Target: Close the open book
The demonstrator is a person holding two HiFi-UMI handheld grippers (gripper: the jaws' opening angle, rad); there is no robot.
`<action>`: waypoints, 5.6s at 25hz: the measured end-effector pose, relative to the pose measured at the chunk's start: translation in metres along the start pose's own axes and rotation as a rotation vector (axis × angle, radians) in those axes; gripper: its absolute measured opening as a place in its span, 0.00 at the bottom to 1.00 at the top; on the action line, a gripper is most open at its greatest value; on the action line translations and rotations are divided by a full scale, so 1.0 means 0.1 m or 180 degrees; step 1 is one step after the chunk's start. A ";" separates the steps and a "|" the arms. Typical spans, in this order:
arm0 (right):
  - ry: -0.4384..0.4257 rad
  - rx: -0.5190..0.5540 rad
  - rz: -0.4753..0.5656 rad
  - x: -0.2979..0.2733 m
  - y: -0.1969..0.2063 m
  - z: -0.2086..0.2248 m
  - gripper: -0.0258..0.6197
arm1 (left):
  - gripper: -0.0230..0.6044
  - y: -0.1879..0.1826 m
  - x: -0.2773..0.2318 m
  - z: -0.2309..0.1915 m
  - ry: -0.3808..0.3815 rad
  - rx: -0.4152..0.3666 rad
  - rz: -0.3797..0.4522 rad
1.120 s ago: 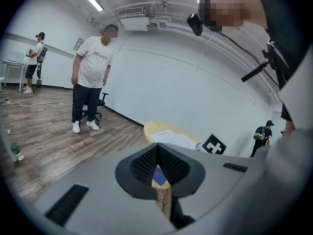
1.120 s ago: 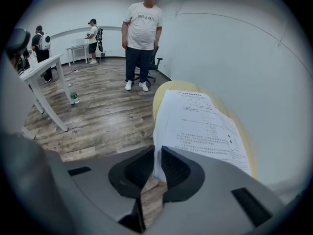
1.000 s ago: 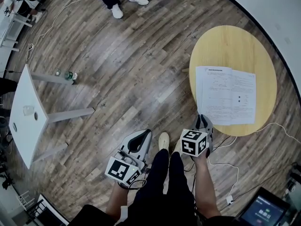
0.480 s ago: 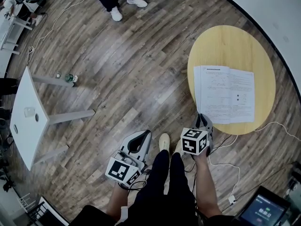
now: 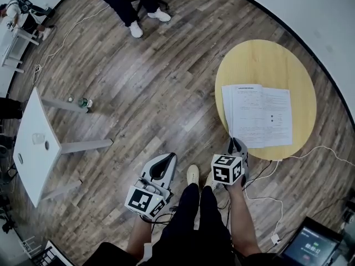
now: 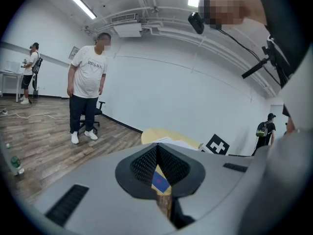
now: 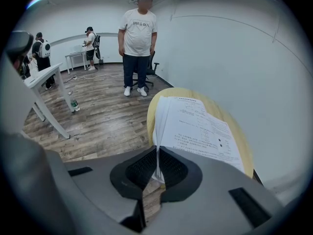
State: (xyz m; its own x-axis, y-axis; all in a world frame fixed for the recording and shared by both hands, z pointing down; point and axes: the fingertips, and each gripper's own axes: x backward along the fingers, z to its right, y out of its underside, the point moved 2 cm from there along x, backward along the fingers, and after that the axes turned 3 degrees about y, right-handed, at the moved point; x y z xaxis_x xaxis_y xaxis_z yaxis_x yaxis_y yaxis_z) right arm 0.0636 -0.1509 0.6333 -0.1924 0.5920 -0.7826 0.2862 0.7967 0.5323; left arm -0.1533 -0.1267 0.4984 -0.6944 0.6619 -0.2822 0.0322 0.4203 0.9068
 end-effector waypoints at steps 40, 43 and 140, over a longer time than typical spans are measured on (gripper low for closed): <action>-0.0041 -0.1145 0.0450 0.57 0.14 2.23 0.08 | 0.03 -1.01 -0.93 1.32 0.0458 -0.0718 0.0286; -0.0032 -0.1266 0.0395 0.52 0.27 2.37 0.08 | 0.03 -1.01 -1.02 1.42 0.0464 -0.0750 0.0293; 0.0030 -0.1417 0.2091 2.25 -0.48 2.74 0.04 | 0.03 -1.45 -0.90 1.74 0.0467 -0.0987 0.0616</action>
State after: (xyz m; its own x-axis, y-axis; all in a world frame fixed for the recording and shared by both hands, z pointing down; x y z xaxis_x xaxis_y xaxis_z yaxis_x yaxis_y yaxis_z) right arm 0.2641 -0.0897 0.3430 -0.1229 0.9573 -0.2617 -0.0579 0.2564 0.9648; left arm 0.0299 -0.1393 0.3383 -0.7929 0.6054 -0.0692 -0.0305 0.0741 0.9968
